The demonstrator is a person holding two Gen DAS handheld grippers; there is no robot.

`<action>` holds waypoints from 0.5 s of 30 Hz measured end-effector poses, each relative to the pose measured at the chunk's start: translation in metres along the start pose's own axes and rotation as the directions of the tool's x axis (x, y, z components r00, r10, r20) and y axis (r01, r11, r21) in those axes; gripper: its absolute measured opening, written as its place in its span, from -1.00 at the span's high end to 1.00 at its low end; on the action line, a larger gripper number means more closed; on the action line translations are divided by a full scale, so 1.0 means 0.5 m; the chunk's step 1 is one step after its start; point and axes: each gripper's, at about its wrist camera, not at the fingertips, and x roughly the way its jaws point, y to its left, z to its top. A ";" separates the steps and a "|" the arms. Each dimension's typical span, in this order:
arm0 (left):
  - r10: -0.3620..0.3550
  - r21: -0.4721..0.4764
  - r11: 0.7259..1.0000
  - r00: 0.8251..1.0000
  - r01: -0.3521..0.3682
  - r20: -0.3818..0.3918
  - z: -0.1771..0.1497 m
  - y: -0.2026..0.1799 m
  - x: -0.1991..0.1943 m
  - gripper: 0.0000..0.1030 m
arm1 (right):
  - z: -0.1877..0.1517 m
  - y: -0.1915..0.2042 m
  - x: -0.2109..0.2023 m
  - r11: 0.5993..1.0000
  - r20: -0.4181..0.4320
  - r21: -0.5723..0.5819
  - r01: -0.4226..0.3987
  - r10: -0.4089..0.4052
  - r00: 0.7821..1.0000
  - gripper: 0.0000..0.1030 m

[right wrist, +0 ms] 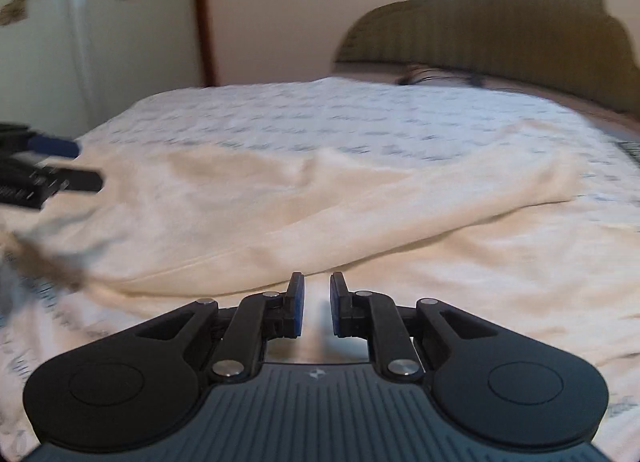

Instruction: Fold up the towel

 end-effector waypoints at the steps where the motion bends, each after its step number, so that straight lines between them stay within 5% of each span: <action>1: -0.053 0.007 0.999 0.999 0.053 -0.005 0.004 -0.024 0.022 -0.52 | 0.001 -0.038 -0.003 0.996 0.007 0.022 0.087 -0.087 0.996 0.74; 4: -0.181 -0.006 0.984 0.982 0.181 -0.062 0.008 -0.074 0.093 -0.51 | -0.016 -0.160 0.010 0.959 -0.069 0.151 0.240 -0.232 0.970 0.73; 7: -0.243 -0.021 0.970 0.963 0.242 -0.118 0.002 -0.111 0.141 -0.51 | -0.059 -0.266 0.000 0.916 -0.137 0.306 0.261 -0.229 0.964 0.74; 11: -0.241 0.003 0.970 0.963 0.243 -0.117 -0.010 -0.155 0.165 -0.43 | -0.031 -0.283 -0.018 0.878 -0.125 0.372 0.302 -0.275 0.953 0.71; 12: -0.238 0.016 0.970 0.965 0.241 -0.115 -0.008 -0.166 0.172 -0.27 | -0.012 -0.282 -0.010 0.881 -0.118 0.368 0.298 -0.274 0.954 0.71; 15: -0.185 0.067 0.979 0.979 0.191 -0.087 -0.011 -0.197 0.176 -0.03 | 0.059 -0.278 0.030 0.878 -0.086 0.394 0.272 -0.259 0.962 0.32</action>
